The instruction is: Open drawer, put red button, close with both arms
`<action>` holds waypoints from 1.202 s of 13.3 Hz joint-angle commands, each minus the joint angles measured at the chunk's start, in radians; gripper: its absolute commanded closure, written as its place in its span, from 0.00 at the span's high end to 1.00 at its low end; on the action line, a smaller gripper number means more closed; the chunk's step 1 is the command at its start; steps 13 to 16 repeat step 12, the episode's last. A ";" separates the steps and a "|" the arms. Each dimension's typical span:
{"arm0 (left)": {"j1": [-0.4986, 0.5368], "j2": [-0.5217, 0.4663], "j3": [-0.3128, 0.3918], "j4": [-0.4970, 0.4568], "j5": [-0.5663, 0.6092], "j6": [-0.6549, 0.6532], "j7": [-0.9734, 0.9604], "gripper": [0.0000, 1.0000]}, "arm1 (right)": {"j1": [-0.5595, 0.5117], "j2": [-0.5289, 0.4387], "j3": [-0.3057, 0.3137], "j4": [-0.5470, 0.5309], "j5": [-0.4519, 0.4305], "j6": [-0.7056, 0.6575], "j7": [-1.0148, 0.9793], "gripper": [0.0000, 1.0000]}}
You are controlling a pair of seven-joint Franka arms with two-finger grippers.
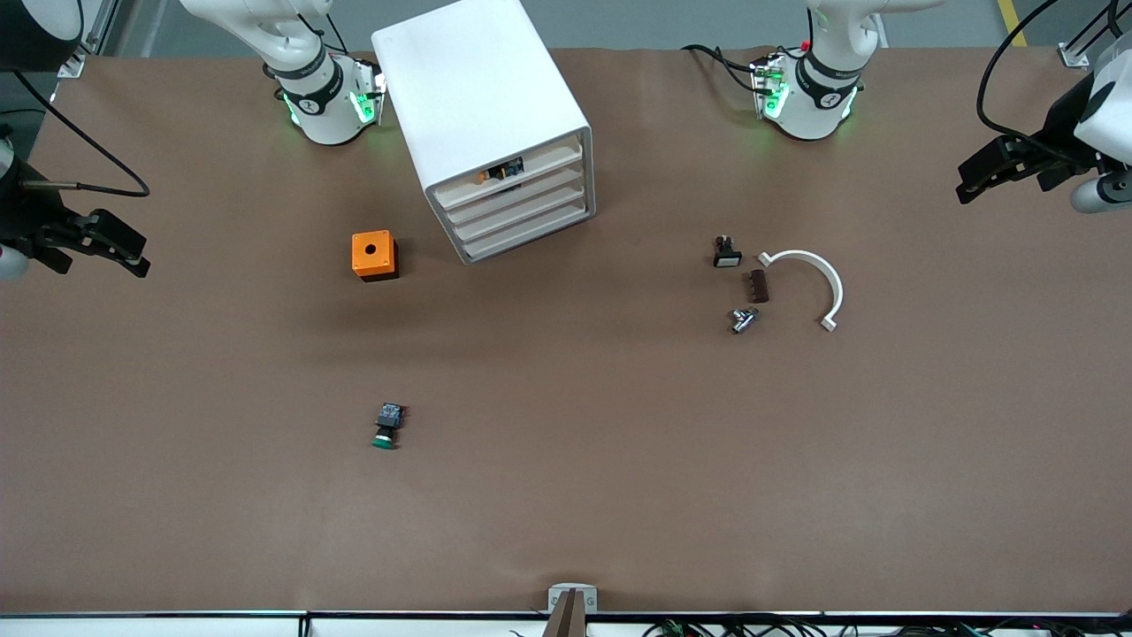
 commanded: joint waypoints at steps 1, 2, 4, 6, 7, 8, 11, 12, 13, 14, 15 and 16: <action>-0.002 -0.016 0.004 -0.021 -0.011 0.005 0.023 1.00 | -0.011 -0.024 0.008 -0.014 -0.010 -0.007 -0.010 1.00; -0.002 -0.010 0.004 -0.020 -0.011 0.005 0.030 1.00 | -0.011 -0.024 0.008 -0.014 -0.010 -0.007 -0.010 1.00; -0.002 0.002 0.004 -0.010 -0.010 0.005 0.031 1.00 | -0.011 -0.024 0.008 -0.014 -0.010 -0.011 -0.010 1.00; -0.002 0.010 0.004 -0.004 -0.010 0.005 0.033 1.00 | -0.011 -0.022 0.009 -0.014 -0.010 -0.022 -0.010 1.00; -0.002 0.012 0.004 -0.001 -0.007 0.005 0.031 1.00 | -0.012 -0.022 0.011 -0.014 -0.009 -0.024 -0.013 1.00; -0.001 0.012 0.004 -0.001 -0.007 0.005 0.033 1.00 | -0.012 -0.022 0.009 -0.014 -0.009 -0.027 -0.030 1.00; -0.004 0.010 0.002 0.001 -0.004 0.005 0.031 1.00 | -0.012 -0.022 0.009 -0.011 -0.009 -0.027 -0.047 1.00; -0.004 0.010 0.001 0.001 -0.005 0.005 0.033 1.00 | -0.014 -0.022 0.009 -0.011 -0.009 -0.027 -0.047 1.00; -0.004 0.010 0.001 0.001 -0.005 0.005 0.033 1.00 | -0.014 -0.022 0.009 -0.011 -0.009 -0.027 -0.047 1.00; -0.004 0.010 0.001 0.001 -0.005 0.005 0.033 1.00 | -0.014 -0.022 0.009 -0.011 -0.009 -0.027 -0.047 1.00; -0.004 0.010 0.001 0.001 -0.005 0.005 0.033 1.00 | -0.014 -0.022 0.009 -0.011 -0.009 -0.027 -0.047 1.00; -0.004 0.010 0.001 0.001 -0.005 0.005 0.033 1.00 | -0.014 -0.022 0.009 -0.011 -0.009 -0.027 -0.047 1.00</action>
